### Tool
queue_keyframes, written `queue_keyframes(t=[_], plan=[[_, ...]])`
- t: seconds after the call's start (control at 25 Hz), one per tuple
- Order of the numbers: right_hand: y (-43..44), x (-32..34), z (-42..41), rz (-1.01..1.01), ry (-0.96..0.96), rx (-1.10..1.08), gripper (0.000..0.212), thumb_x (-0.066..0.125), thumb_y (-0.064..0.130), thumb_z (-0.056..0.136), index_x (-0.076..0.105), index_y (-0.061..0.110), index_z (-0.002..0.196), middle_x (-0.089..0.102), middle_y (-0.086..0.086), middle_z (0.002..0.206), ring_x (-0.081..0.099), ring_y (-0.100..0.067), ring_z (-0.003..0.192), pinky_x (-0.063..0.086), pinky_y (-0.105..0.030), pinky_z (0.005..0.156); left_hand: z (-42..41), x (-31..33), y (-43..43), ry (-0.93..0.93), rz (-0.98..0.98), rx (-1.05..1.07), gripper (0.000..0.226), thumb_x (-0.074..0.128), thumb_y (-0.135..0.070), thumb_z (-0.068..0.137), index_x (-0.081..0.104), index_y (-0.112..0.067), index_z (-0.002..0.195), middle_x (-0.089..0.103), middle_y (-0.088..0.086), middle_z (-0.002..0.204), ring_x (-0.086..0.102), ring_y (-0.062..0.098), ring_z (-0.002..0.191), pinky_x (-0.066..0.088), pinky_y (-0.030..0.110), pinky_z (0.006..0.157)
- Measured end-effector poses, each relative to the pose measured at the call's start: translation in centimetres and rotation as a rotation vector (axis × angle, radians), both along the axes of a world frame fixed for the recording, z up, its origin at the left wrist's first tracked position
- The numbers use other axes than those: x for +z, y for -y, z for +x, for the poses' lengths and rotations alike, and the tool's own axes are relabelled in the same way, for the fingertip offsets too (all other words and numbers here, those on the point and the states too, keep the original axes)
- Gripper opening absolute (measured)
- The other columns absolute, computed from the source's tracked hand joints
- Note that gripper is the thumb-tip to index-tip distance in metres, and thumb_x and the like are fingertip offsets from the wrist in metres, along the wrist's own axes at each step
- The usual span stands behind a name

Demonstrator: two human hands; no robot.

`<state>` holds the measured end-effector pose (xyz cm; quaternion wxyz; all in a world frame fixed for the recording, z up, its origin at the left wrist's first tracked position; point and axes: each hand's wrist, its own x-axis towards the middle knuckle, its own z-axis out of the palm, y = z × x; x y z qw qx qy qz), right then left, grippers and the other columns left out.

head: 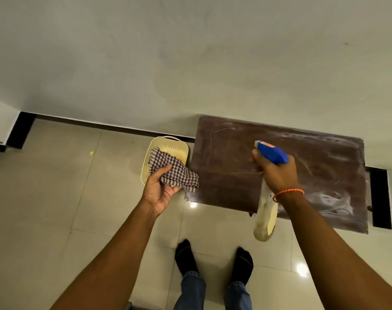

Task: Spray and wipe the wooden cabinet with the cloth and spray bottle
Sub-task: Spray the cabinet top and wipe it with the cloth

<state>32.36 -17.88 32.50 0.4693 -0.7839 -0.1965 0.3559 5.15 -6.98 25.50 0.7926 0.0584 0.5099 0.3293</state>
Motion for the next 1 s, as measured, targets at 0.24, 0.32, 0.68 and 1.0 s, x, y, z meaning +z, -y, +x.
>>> queue_keyframes(t=[0.24, 0.32, 0.68, 1.0], plan=[[-3.6, -2.3, 2.6, -0.039, -0.092, -0.131, 0.019, 0.070, 0.024, 0.091, 0.070, 0.007, 0.099, 0.069, -0.008, 0.073, 0.065, -0.023, 0.061, 0.059, -0.035, 0.058, -0.5, -1.0, -1.5, 0.008, 0.030, 0.072, 0.035, 0.053, -0.022, 0.098, 0.059, -0.012, 0.131, 0.068, 0.013, 0.120, 0.060, 0.035, 0.122, 0.054, 0.055, 0.096], [-4.5, -2.6, 2.8, -0.048, -0.091, -0.110, 0.014, 0.070, 0.025, 0.091, 0.070, 0.011, 0.092, 0.069, -0.009, 0.072, 0.065, -0.024, 0.061, 0.060, -0.039, 0.062, -0.4, -1.3, -1.7, 0.007, 0.034, 0.078, 0.032, 0.051, -0.023, 0.099, 0.061, -0.013, 0.128, 0.068, 0.013, 0.119, 0.060, 0.035, 0.122, 0.051, 0.058, 0.100], [-6.4, -2.7, 1.8, -0.114, 0.006, -0.137, 0.016, 0.067, 0.028, 0.092, 0.064, 0.012, 0.089, 0.064, -0.004, 0.066, 0.062, -0.016, 0.050, 0.055, -0.030, 0.058, -1.1, -1.4, -2.3, -0.008, 0.043, 0.064, 0.030, 0.051, -0.022, 0.098, 0.063, -0.013, 0.123, 0.072, 0.012, 0.114, 0.060, 0.035, 0.121, 0.051, 0.057, 0.100], [-4.1, -2.9, 0.2, -0.127, -0.020, -0.084, 0.014, 0.067, 0.027, 0.093, 0.065, 0.014, 0.087, 0.065, -0.005, 0.066, 0.062, -0.016, 0.050, 0.057, -0.031, 0.056, -1.7, -1.3, -2.6, -0.060, 0.049, 0.075, 0.043, 0.053, -0.022, 0.098, 0.055, -0.011, 0.139, 0.064, 0.014, 0.130, 0.057, 0.036, 0.128, 0.051, 0.058, 0.100]])
